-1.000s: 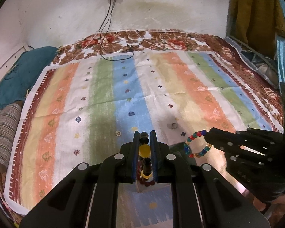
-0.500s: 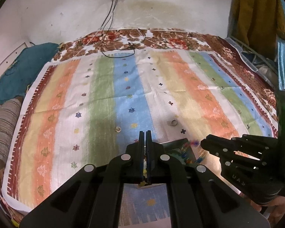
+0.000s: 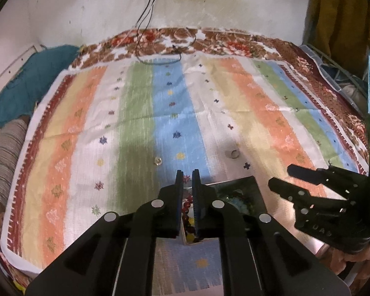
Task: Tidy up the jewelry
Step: 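Lower both bracelets into the tin and open both tools, then move the left tool to the small gold charm while the right tool reaches the silver ring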
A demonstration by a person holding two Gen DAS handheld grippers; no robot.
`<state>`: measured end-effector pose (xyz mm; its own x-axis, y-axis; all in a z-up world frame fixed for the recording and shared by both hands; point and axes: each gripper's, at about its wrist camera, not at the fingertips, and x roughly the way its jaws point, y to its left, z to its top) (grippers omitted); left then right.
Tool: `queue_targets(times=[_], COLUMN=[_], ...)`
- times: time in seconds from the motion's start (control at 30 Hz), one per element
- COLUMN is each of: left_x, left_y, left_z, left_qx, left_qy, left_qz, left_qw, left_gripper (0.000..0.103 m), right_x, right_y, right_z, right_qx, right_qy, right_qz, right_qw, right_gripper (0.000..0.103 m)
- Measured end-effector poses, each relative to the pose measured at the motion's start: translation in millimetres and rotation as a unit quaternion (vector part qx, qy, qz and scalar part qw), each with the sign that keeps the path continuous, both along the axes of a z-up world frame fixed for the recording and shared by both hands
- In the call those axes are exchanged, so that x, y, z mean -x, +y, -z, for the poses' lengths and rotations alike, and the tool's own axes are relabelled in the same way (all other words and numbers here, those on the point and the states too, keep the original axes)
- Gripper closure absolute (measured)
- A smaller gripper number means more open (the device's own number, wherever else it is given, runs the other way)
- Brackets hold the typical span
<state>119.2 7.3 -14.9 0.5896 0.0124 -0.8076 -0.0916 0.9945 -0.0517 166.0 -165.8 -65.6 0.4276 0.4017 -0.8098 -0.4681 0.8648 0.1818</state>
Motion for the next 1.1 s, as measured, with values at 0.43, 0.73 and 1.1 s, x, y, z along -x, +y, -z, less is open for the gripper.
queue_targets(times=[0.43,0.73,1.1], left_x=[-27,-58,-83], left_y=[37,41,50], left_z=[28,54,79], left_qx=[0.055,0.034,0.031], left_qy=[0.037,0.060,0.081], left_qz=[-0.054,-0.076,-0.079], left_qw=[0.9963,0.9948,0.9931], left_gripper=[0.057,0.048,0.023], right_x=[-36,-55,-74], right_y=[8,14,29], right_z=[19,36,52], right_qx=[0.021,0.047,0.069], right_qy=[0.031,0.044,0.051], right_qz=[0.012,0.021,0.014], right_qw=[0.999,0.998,0.996], right_gripper=[0.044,0.041,0.032])
